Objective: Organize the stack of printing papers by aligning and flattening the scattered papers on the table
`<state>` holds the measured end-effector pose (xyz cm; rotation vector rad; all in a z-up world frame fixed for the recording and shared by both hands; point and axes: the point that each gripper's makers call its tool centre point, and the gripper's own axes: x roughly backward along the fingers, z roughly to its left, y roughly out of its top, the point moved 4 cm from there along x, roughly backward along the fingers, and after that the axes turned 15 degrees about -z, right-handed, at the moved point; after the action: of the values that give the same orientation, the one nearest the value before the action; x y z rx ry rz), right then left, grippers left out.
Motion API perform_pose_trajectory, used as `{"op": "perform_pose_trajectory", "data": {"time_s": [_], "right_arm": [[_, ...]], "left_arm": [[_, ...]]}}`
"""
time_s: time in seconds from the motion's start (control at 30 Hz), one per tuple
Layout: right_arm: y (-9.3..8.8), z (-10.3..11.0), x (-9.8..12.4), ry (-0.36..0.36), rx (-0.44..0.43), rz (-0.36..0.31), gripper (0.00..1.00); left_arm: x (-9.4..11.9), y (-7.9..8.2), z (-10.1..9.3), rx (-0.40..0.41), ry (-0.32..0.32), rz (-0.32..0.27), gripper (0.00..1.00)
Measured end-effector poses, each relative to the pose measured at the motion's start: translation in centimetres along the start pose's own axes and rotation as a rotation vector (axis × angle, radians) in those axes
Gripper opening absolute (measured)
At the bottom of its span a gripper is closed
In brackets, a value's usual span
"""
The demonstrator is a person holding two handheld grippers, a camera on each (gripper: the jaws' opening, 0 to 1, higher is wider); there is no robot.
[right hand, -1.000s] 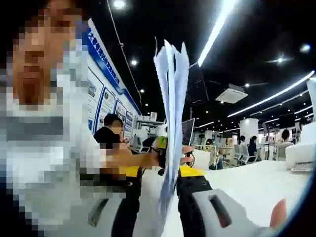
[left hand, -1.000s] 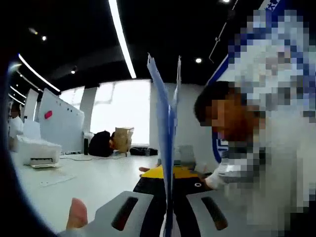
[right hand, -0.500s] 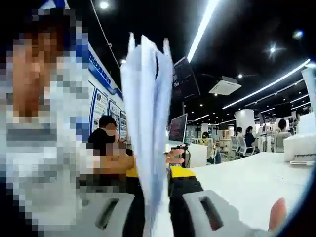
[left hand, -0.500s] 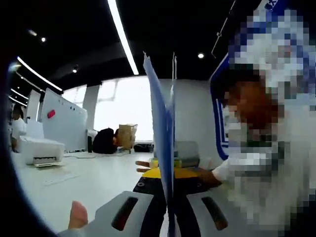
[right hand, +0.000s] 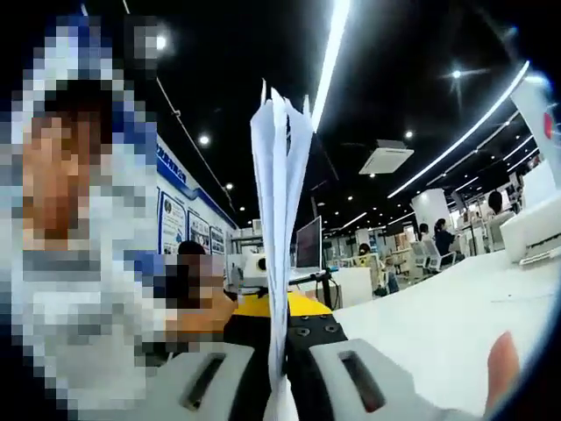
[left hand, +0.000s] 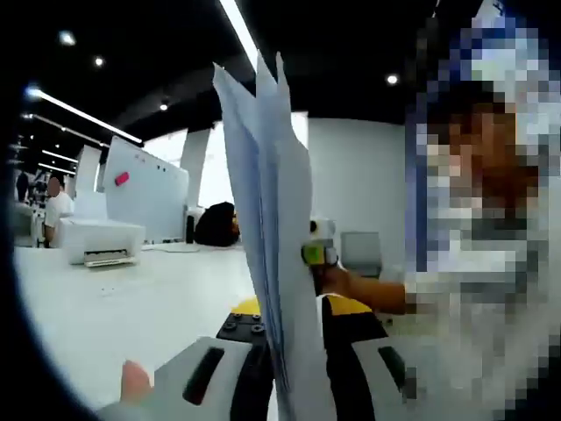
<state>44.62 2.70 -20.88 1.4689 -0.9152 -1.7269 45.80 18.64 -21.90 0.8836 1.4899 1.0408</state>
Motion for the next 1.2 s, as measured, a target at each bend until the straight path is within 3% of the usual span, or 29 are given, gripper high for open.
{"op": "perform_pose_trajectory", "data": {"time_s": [0.03,0.13,0.2,0.27,0.3,0.33,0.4,0.43,0.47,0.5,0.63,0.7,0.8,0.9,1.0,1.03,1.1,1.2], "right_arm": [[0.0,0.1,0.0,0.001,0.003,0.0,0.0],[0.7,0.3,-0.2,0.013,0.028,-0.017,0.0],[1.7,0.4,-0.7,0.037,0.129,-0.05,0.0],[2.3,0.5,-1.1,0.029,0.167,-0.07,0.0],[2.3,0.7,-1.0,0.036,0.168,-0.068,0.0],[1.8,0.7,-0.6,0.032,0.098,-0.051,0.02],[0.3,-0.1,0.1,-0.013,0.057,0.014,0.25],[-0.8,-0.7,0.6,-0.044,0.088,0.056,0.24],[-1.3,-0.8,0.7,-0.032,0.149,0.076,0.19],[-1.4,-0.8,0.7,-0.035,0.157,0.077,0.17],[0.4,0.2,0.4,-0.011,0.127,0.028,0.11],[0.7,0.8,0.6,0.007,0.138,0.03,0.0],[0.5,1.5,0.7,0.028,0.135,0.016,0.0],[0.6,1.8,0.7,0.032,0.146,0.013,0.0],[1.0,2.3,0.6,0.044,0.146,-0.005,0.0],[1.1,2.3,0.4,0.039,0.145,-0.004,0.03],[0.5,1.9,0.4,0.008,0.159,0.042,0.22],[-0.1,2.2,0.5,0.013,0.165,0.068,0.19]], "left_arm": [[-0.1,0.3,0.0,-0.006,0.001,-0.012,0.08],[-0.3,1.2,-0.2,-0.015,-0.002,-0.018,0.06],[-0.9,2.1,-0.6,-0.106,-0.013,-0.028,0.06],[-1.2,2.9,-0.9,-0.141,-0.017,-0.024,0.06],[-1.3,2.9,-1.0,-0.147,-0.012,-0.021,0.07],[-1.1,2.6,-0.7,-0.131,0.015,-0.014,0.09],[-0.6,1.2,-0.7,-0.089,0.031,0.017,0.24],[-0.4,0.5,-0.3,-0.087,0.062,0.037,0.23],[-0.3,0.0,-0.5,-0.147,0.033,0.055,0.15],[-0.5,-0.3,-0.7,-0.176,0.015,0.061,0.12],[-0.4,0.3,-1.0,-0.134,0.025,0.042,0.14],[-0.1,1.0,-1.4,-0.124,0.045,-0.003,0.17],[0.1,0.5,-2.3,-0.132,0.05,-0.014,0.16],[-0.3,0.4,-2.4,-0.154,0.042,0.009,0.07],[-0.5,0.7,-2.5,-0.154,0.032,0.013,0.06],[-0.6,0.6,-2.8,-0.145,0.016,0.016,0.07],[-0.9,0.2,-3.0,-0.152,0.013,0.026,0.08],[-0.8,0.1,-2.9,-0.151,0.025,0.037,0.13]]}}
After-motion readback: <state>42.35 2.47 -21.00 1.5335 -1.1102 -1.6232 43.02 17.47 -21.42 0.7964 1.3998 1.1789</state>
